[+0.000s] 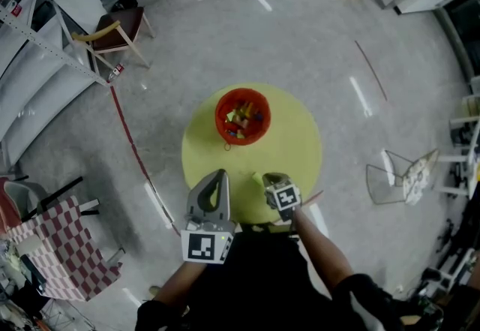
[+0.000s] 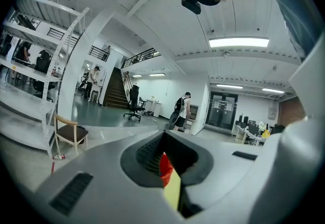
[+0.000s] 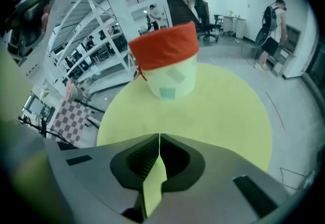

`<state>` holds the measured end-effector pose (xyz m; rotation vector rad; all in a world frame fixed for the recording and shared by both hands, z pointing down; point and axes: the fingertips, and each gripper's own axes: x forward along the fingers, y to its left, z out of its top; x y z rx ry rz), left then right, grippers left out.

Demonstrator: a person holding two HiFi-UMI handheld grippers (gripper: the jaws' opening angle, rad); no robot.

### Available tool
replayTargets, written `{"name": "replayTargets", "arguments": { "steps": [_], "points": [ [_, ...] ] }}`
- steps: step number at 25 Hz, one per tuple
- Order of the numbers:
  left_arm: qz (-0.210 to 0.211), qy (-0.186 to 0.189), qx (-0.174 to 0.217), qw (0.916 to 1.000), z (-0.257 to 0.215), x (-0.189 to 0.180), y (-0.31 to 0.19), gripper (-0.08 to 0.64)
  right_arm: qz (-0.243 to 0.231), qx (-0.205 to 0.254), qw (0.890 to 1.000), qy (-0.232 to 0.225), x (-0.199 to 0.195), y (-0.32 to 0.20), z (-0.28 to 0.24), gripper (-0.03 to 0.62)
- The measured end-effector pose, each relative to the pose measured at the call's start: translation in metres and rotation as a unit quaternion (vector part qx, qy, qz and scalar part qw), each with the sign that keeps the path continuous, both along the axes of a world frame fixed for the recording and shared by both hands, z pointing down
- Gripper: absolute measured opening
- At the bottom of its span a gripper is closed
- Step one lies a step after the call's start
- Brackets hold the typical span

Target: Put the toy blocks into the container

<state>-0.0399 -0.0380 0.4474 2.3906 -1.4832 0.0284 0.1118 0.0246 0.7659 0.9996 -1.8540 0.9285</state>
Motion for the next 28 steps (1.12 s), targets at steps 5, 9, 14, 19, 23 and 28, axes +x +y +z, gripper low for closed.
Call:
{"name": "replayTargets", "arguments": {
  "steps": [5, 9, 14, 19, 23, 28],
  "points": [
    [0.009, -0.002, -0.001, 1.0, 0.002, 0.006, 0.002, -0.002, -0.059, -0.083, 0.995, 0.012, -0.009, 0.031, 0.027, 0.141],
    [0.012, 0.002, -0.003, 0.9999, 0.001, 0.012, 0.003, -0.002, -0.105, -0.119, 0.986, 0.042, -0.009, 0.05, 0.051, 0.161],
    [0.011, 0.002, -0.003, 0.9999, 0.002, 0.014, 0.005, -0.002, -0.122, -0.151, 0.977, 0.089, 0.006, 0.067, 0.077, 0.161],
    [0.01, -0.003, -0.004, 0.9999, 0.003, 0.013, 0.004, -0.002, -0.142, -0.126, 0.973, 0.131, 0.011, 0.059, 0.087, 0.15],
    [0.009, -0.003, -0.005, 0.9999, 0.003, 0.013, 0.003, -0.002, -0.14, -0.113, 0.976, 0.123, 0.006, 0.051, 0.078, 0.124],
    [0.003, -0.004, -0.005, 1.0, 0.003, 0.009, -0.001, -0.002, -0.127, -0.088, 0.985, 0.076, -0.009, 0.036, 0.044, 0.123]
  ]
}}
